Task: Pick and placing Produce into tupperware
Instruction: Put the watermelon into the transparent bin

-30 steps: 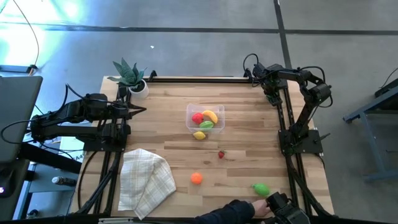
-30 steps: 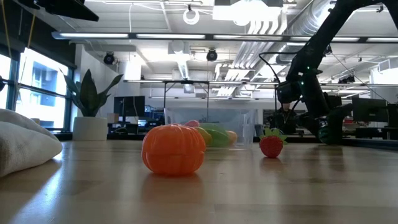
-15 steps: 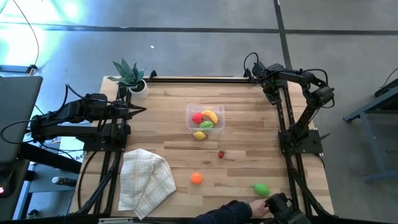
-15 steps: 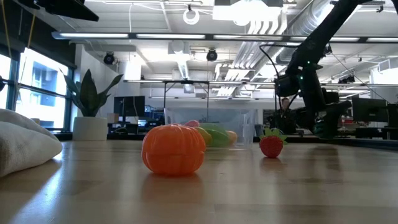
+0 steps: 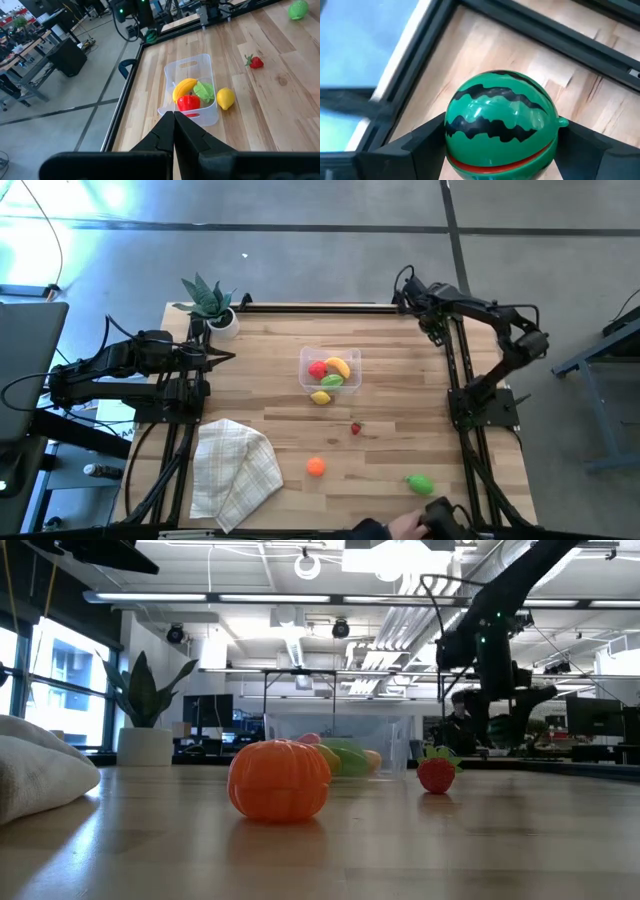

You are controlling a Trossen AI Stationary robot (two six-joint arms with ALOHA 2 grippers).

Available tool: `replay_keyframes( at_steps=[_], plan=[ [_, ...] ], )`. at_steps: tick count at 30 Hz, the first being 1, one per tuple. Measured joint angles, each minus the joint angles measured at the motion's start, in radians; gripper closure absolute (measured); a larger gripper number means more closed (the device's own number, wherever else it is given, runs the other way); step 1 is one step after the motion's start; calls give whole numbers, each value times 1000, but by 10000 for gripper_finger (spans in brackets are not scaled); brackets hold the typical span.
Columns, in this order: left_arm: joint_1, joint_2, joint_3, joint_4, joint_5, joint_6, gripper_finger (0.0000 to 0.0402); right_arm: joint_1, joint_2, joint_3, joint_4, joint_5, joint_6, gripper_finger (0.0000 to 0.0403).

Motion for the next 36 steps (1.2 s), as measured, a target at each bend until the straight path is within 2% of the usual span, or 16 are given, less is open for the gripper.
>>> replay_keyframes(
  at_steps=[8,16,22,30,36],
  plan=[
    [0,0,0,0,0,0,401,80,-120,0,66,-28,-118,112],
    [0,0,0,0,0,0,401,132,-231,0,130,-89,-388,112],
    [0,0,0,0,0,0,401,166,-289,0,164,-192,-581,112],
    [0,0,0,0,0,0,401,251,-298,0,238,-393,-749,112],
    [0,0,0,0,0,0,401,349,-298,0,351,-437,-850,112]
  ],
)
